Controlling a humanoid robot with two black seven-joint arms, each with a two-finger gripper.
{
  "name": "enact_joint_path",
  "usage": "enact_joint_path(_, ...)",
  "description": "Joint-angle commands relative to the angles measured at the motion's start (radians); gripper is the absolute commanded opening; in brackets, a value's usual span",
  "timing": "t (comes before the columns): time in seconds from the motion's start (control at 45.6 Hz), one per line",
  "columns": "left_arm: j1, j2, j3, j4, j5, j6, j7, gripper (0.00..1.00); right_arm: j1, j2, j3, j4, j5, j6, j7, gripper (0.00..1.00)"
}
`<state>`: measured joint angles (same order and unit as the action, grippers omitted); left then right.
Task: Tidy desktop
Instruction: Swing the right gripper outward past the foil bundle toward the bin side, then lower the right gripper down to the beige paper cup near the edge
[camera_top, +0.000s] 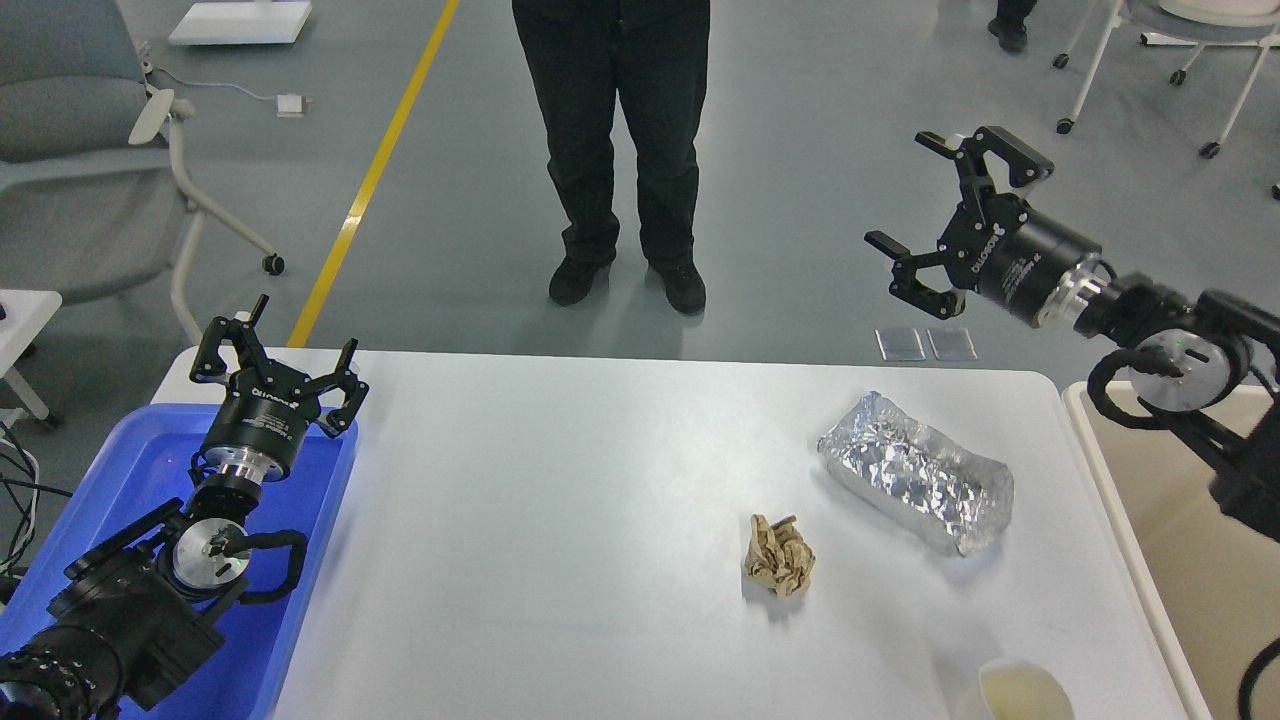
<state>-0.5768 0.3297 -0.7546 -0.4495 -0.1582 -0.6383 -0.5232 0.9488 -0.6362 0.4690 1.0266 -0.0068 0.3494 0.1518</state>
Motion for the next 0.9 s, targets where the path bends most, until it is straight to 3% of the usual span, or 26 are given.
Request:
enact_joint_path(0.0,0.000,0.000,0.000,0.000,0.000,0.000,0.000,1.00,0.080,-0.198,-0.141,0.262,-0.096,-0.004,0.000,1.00)
enact_joint_path(0.197,0.000,0.000,0.000,0.000,0.000,0.000,0.000,1.00,0.186,-0.261,-0.305,0.348,-0.246,-0.004,0.000,1.00)
enact_joint_path(0.57,0.000,0.000,0.000,0.000,0.000,-0.001,0.000,1.00,0.303,-0.324,-0.556,0.377,-0.696,-0.027,0.006,1.00)
enact_joint_path(0.876,0.000,0.000,0.000,0.000,0.000,-0.001,0.000,1.00,0.294,-0.513,-0.717,0.504,-0.959,-0.026,0.028,1.00)
